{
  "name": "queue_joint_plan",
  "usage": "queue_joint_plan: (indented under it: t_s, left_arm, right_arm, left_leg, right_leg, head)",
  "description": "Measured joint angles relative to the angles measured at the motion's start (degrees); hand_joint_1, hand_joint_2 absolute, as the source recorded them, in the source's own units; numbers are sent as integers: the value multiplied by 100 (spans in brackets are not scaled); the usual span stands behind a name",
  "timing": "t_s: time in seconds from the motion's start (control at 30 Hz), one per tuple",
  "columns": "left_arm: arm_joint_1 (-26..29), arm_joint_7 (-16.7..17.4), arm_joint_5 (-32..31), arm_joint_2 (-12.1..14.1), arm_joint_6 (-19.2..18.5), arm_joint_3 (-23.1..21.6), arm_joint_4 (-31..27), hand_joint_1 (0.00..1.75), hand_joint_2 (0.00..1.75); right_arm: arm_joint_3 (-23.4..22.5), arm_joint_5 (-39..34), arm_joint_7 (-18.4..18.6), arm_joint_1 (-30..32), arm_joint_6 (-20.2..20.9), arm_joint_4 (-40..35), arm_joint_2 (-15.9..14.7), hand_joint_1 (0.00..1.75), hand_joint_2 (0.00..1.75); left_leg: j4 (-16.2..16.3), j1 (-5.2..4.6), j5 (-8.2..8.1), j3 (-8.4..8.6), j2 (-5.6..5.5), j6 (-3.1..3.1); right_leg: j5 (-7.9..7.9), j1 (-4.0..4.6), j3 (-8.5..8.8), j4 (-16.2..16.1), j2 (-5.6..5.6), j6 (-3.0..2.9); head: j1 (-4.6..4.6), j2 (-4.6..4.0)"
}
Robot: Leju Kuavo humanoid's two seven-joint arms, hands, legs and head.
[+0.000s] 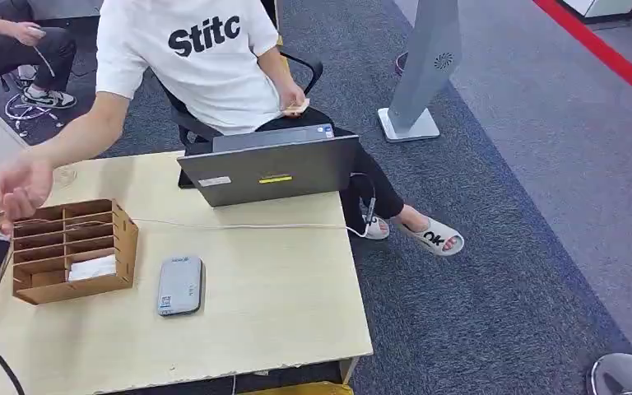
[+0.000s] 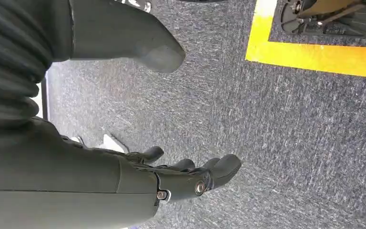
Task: Pass the card to the sensor for recognition and then transmit it.
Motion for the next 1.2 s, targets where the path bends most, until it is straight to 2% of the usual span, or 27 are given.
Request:
queue_joint_plan:
  t_s: [0.43,0.57,0.8,1.0,1.2]
  left_arm:
    - [117,-110,-101,-72,-26,-99,-11,175,175]
    - [404,-151,-315,-217,-164,-466,-330,175,175]
    - [738,15,-553,-448,-441,-1258,-946,175,175]
    - [926,184,-756,-527,-643,-2106,-1233,175,175]
    - [976,295,-822,-525,-693,-2553,-1272,175,175]
  right_arm:
    - [0,77,-7,0,-2,0,0,0,175]
    - [0,127,-4,-1,0,0,2,0,175]
    - [-11,179,-9,3,0,2,22,0,175]
    - [-52,203,-20,3,-2,0,35,0,175]
    - [-87,236,-7,3,-2,2,46,0,175]
  left_leg:
    - [0,0,0,1,0,0]
    - [0,-3,0,-1,-1,1]
    - [2,-4,-2,-4,-6,3]
    - [1,-2,-2,-4,-6,3]
    - [1,-2,-2,-4,-7,3]
  right_leg:
    - [0,0,0,0,0,0]
    - [0,0,0,-1,-1,0]
    - [1,-2,-2,-2,-8,2]
    - [2,-1,-1,-2,-8,2]
    - [1,-1,-1,-2,-10,2]
  head:
    - [-2,0]
    - [0,0]
    - [0,0]
    - [0,0]
    - [0,0]
